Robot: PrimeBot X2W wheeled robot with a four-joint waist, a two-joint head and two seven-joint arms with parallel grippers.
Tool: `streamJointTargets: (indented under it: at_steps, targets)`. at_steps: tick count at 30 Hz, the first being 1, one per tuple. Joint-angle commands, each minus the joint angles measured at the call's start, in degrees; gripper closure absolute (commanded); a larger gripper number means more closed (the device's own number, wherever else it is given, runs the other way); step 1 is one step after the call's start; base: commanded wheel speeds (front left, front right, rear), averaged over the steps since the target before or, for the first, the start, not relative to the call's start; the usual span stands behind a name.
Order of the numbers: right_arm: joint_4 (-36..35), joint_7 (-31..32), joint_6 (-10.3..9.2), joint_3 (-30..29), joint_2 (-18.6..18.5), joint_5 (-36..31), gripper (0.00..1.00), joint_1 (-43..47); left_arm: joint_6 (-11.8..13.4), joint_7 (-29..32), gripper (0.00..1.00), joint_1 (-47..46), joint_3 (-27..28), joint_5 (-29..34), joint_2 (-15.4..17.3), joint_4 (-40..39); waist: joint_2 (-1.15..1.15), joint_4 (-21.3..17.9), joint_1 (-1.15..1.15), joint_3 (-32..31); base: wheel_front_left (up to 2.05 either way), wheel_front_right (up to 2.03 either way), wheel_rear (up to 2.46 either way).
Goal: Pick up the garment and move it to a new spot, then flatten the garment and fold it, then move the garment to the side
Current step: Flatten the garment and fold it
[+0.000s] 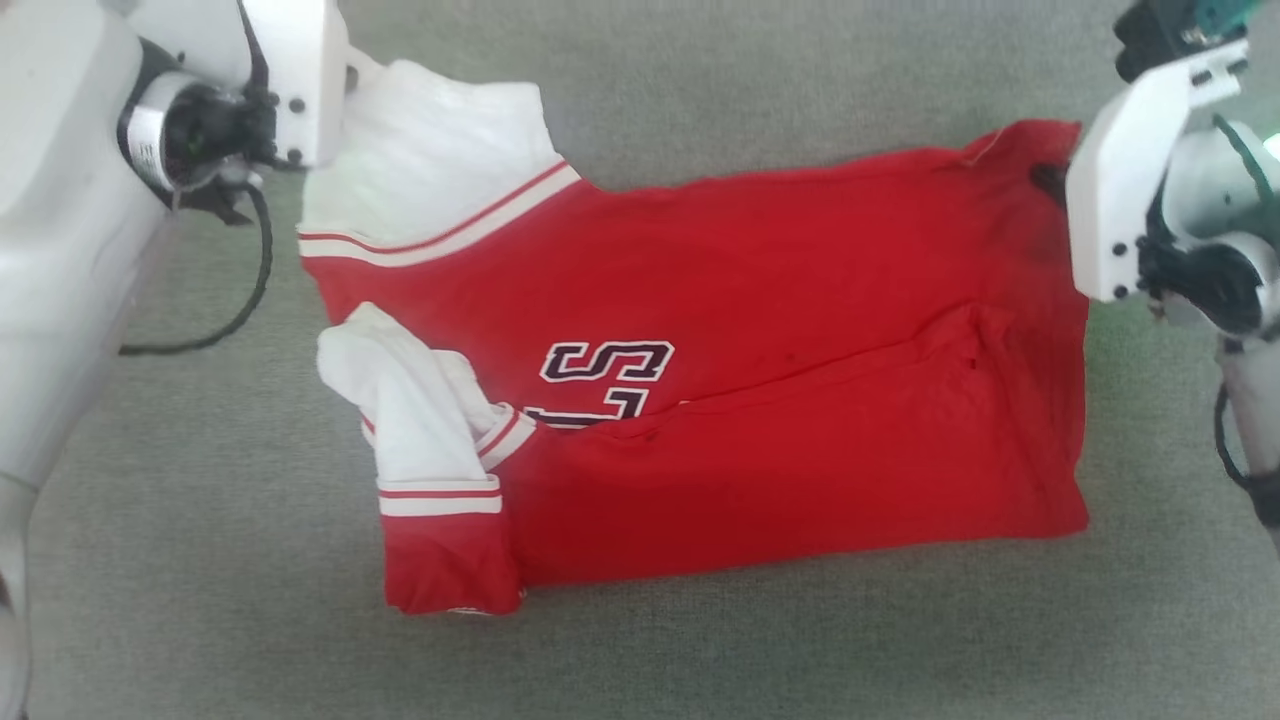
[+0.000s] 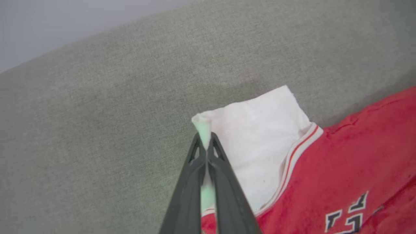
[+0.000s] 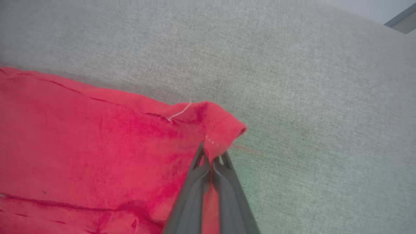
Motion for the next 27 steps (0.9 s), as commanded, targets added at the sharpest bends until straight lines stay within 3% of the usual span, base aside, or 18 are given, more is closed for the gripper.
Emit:
streamJointTargets:
  at_steps: [1, 6, 9, 20, 24, 27]
  targets:
    - [-1.69, 0.59, -0.11, -0.65, -0.65, 0.52, 1.00, 1.99, 0.62, 0.61, 1.00, 1.82, -0.32, 0.10, 0.92, -2.01, 0.00, 0.85, 0.00, -1.66, 0.00, 0.00, 0.00]
    - [-6.85, 2.41, -0.11, -2.49, -1.59, 1.03, 1.00, 6.31, 2.74, 2.13, 1.00, 4.91, -0.76, -0.07, 3.94, -10.37, 0.00, 1.44, 0.00, -3.43, 0.00, 0.00, 0.00]
    - [-11.14, 4.03, -0.11, -4.31, -1.89, 1.27, 1.00, 9.91, 5.47, 3.30, 1.00, 8.20, -1.01, -0.14, 7.21, -18.57, 0.00, 1.74, 0.00, -4.51, 0.00, 0.00, 0.00]
    - [-23.70, 10.53, -0.11, -11.82, -0.89, 1.46, 1.00, 25.01, 20.69, 5.98, 1.00, 23.38, -1.61, -1.24, 19.70, -52.12, 0.00, 2.50, 0.00, -6.27, 0.00, 0.00, 0.00]
    - [-24.13, 10.98, -0.11, -12.74, 0.17, 0.66, 1.00, 28.42, 24.19, 5.28, 1.00, 28.75, -2.17, -2.80, 21.51, -57.23, 0.00, 2.48, 0.00, -6.09, 0.00, 0.00, 0.00]
    - [-22.40, 10.29, -0.11, -12.33, 1.42, 0.20, 1.00, 29.05, 25.55, 3.72, 1.00, 31.91, -2.17, -3.77, 21.20, -56.51, 0.00, 2.39, 0.00, -5.99, 0.00, 0.00, 0.00]
